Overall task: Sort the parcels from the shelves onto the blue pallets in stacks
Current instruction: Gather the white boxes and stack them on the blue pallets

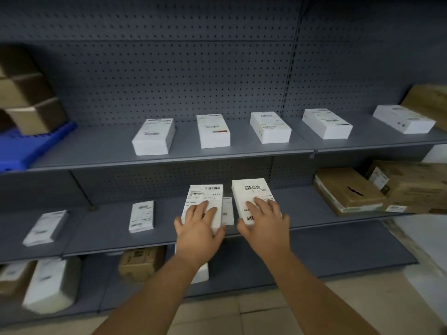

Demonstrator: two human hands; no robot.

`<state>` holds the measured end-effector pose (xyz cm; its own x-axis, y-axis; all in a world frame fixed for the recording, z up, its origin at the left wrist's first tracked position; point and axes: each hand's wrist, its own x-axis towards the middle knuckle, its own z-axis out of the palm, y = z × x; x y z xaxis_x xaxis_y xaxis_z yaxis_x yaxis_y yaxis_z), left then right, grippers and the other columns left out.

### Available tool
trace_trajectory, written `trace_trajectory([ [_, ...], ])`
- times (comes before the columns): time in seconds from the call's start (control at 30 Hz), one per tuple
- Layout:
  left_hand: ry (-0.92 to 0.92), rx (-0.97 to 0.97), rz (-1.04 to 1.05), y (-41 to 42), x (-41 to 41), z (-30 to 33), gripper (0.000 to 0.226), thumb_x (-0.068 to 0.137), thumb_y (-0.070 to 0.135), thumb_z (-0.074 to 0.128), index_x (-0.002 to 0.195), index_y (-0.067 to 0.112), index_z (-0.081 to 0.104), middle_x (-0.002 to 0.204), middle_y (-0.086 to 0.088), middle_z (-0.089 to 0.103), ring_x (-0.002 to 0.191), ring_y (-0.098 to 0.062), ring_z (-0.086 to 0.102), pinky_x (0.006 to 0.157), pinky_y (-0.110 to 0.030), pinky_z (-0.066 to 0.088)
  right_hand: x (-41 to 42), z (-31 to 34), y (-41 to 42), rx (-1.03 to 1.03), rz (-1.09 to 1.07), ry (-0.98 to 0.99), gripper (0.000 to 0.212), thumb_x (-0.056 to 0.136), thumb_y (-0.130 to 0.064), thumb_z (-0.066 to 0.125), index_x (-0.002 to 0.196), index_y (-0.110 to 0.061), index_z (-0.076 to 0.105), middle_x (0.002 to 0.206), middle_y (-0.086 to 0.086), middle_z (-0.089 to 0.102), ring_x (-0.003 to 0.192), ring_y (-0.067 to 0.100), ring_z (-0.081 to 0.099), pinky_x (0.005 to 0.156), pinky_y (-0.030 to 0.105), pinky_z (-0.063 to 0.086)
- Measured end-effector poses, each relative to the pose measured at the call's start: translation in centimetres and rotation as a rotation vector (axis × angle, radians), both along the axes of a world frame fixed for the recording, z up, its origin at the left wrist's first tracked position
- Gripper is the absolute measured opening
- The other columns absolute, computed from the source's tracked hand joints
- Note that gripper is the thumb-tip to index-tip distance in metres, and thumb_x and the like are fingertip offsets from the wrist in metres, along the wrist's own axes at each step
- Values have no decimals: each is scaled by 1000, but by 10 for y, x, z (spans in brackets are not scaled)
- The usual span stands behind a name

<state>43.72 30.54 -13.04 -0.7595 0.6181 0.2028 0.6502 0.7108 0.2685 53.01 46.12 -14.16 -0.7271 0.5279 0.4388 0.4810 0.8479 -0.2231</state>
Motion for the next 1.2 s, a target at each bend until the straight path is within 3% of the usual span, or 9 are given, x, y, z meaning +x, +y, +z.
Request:
trace_trajectory([
  [0.4,76,103,102,-130,-19,56,56,91,59,37,141,33,35,155,10,19,141,-16,12,109,-53,19,-29,53,-131,88,93,98,54,77,-57,43,115,-27,67,128,-4,61,120,28,52,82,49,45],
  [0.8,174,162,146,-310,-98,121,54,90,57,40,139,33,37,155,9,21,140,-16,14,109,-53,19,-120,122,-304,103,139,190,56,78,-58,42,120,-28,64,133,-5,58,124,28,48,87,52,44],
  [1.2,243,221,274,-431,-172,130,52,89,54,45,136,31,43,152,7,28,138,-17,21,106,-53,23,-212,137,-418,90,287,196,58,79,-58,37,124,-29,61,138,-6,53,129,26,41,91,52,40],
])
